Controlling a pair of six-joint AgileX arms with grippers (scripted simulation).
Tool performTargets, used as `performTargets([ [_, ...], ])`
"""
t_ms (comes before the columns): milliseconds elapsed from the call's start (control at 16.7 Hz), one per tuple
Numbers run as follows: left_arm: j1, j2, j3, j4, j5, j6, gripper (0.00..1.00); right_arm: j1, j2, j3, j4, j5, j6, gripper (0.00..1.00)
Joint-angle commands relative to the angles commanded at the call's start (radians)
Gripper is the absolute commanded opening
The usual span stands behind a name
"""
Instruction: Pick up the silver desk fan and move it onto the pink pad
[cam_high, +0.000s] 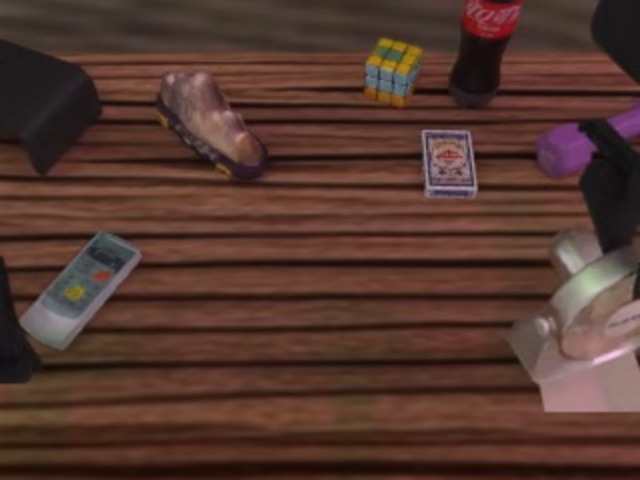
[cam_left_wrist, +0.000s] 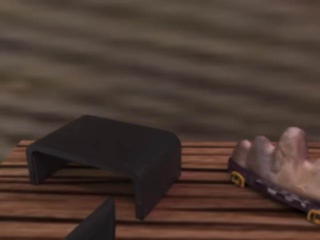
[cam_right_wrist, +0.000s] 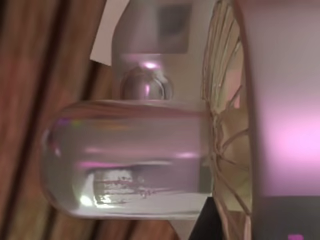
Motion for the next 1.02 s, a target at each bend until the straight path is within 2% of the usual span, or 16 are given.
performTargets([
  [180, 0.0, 0.0, 0.0, 0.0, 0.0, 0.0, 1.0, -0.036, -0.059, -0.051, 0.01, 0.001, 0.184, 0.0],
  [360, 0.0, 0.0, 0.0, 0.0, 0.0, 0.0, 1.0, -0.058, -0.098, -0.081, 0.021, 0.001, 0.274, 0.0],
  [720, 0.0, 0.0, 0.0, 0.0, 0.0, 0.0, 1.0, -0.054, -0.098, -0.085, 0.025, 0.001, 0.28, 0.0],
  [1020, 0.0, 0.0, 0.0, 0.0, 0.0, 0.0, 1.0, -0.062, -0.087, -0.187, 0.142, 0.001, 0.279, 0.0],
])
